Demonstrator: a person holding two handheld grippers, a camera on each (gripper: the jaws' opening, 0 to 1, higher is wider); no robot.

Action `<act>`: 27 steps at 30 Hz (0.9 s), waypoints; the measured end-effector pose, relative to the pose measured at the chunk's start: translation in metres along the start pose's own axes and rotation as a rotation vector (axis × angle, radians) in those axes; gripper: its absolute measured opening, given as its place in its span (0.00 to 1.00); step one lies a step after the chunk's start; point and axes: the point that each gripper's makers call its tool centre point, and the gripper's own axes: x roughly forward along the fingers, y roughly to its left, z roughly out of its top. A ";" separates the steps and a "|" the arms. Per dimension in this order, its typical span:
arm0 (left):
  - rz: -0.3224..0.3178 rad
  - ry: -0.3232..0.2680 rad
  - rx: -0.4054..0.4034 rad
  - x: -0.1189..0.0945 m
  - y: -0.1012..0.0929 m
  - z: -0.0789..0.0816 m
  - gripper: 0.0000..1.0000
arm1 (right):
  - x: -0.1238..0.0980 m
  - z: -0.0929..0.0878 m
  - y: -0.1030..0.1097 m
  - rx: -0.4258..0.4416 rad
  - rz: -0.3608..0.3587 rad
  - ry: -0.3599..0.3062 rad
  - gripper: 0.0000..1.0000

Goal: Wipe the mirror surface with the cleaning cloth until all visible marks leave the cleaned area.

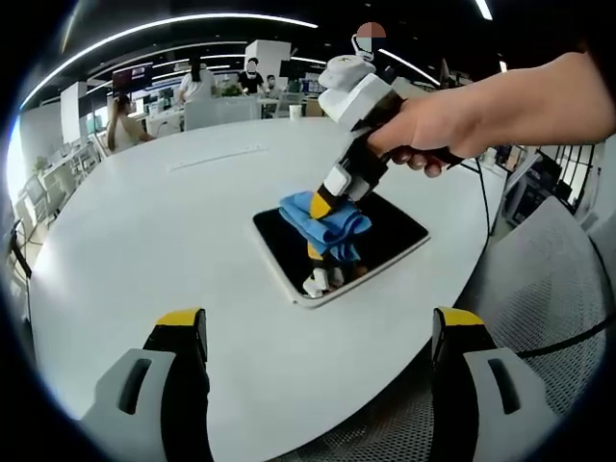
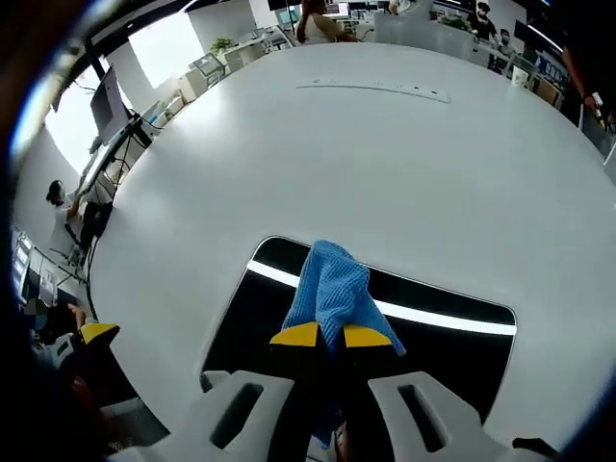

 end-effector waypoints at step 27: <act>0.002 -0.004 -0.006 -0.002 -0.002 0.003 0.95 | -0.023 -0.040 0.022 0.038 0.046 0.003 0.01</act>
